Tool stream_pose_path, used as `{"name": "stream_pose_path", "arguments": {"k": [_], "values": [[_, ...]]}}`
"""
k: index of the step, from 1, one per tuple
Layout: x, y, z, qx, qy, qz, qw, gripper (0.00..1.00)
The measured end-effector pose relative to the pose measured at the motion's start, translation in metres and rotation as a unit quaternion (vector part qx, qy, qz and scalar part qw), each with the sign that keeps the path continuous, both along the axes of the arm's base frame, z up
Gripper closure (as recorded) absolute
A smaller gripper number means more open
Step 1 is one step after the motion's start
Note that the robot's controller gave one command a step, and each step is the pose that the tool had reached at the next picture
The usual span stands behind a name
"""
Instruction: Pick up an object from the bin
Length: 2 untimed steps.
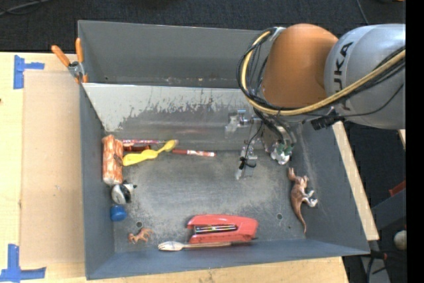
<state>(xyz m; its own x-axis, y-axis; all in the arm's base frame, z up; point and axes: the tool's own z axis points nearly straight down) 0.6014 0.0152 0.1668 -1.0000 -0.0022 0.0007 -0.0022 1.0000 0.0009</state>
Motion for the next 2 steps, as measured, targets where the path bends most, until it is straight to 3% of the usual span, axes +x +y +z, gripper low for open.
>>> {"name": "stream_pose_path", "arguments": {"k": [1, 2], "values": [[-0.048, 0.026, -0.066, 0.0, -0.0014, 0.027, 0.9996, 0.0], [-0.046, 0.043, -0.097, 0.0, -0.0098, 0.022, 0.9997, 0.0]]}}
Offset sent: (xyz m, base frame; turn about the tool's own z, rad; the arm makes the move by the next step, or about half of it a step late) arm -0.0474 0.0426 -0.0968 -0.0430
